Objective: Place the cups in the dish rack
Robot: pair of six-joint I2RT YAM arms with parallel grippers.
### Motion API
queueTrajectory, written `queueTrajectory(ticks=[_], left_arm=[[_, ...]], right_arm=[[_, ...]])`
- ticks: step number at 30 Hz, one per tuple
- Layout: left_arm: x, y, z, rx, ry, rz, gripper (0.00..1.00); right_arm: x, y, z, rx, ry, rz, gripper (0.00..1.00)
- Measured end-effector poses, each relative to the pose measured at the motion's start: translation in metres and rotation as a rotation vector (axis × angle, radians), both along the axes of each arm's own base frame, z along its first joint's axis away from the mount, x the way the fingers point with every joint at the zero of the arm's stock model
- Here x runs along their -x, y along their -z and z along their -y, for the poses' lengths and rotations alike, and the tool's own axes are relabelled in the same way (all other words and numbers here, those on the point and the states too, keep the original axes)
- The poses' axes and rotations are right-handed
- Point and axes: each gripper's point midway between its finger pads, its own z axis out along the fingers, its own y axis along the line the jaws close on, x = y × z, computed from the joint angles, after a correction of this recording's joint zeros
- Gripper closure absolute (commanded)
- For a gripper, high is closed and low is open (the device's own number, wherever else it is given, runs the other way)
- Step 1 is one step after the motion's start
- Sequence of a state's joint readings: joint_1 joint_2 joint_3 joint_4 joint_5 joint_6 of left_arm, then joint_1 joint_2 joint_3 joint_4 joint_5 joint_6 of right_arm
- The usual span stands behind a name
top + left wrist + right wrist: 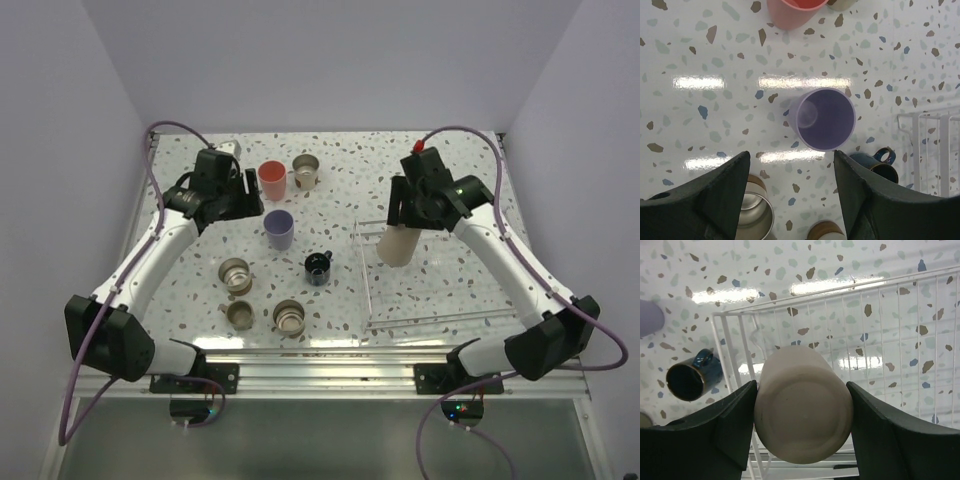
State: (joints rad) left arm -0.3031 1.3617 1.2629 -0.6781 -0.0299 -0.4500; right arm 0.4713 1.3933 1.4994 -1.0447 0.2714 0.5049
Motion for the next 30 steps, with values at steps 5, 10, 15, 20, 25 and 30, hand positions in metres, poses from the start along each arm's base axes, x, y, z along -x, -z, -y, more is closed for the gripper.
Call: queueTrajectory(ticks=[5,10,15,20,25,30], left_arm=[[-0.001,0.016,0.000,-0.015,0.012,-0.017,0.30],[-0.004,0.024,0.002,-0.015,0.025,-0.021,0.30],[-0.007,0.030,0.005,-0.012,0.030,-0.024,0.30],[-0.009,0.036,0.005,-0.015,0.032,-0.031,0.30],[-0.009,0.044,0.005,-0.023,0.037,-0.049,0.30],[-0.010,0.045,0.007,-0.023,0.055,-0.048,0.31]], right_arm=[[0.001,0.037,0.000,0.033,0.017,-0.029,1.00],[-0.004,0.052,-0.009,0.051,0.017,-0.002,1.00],[-0.015,0.052,-0.018,0.068,0.028,0.065,1.00],[-0.023,0.064,-0.023,0.100,0.037,0.072,1.00],[-0.028,0.078,-0.028,0.132,0.031,0.060,1.00],[-0.030,0.079,-0.033,0.146,0.019,0.068,0.83]])
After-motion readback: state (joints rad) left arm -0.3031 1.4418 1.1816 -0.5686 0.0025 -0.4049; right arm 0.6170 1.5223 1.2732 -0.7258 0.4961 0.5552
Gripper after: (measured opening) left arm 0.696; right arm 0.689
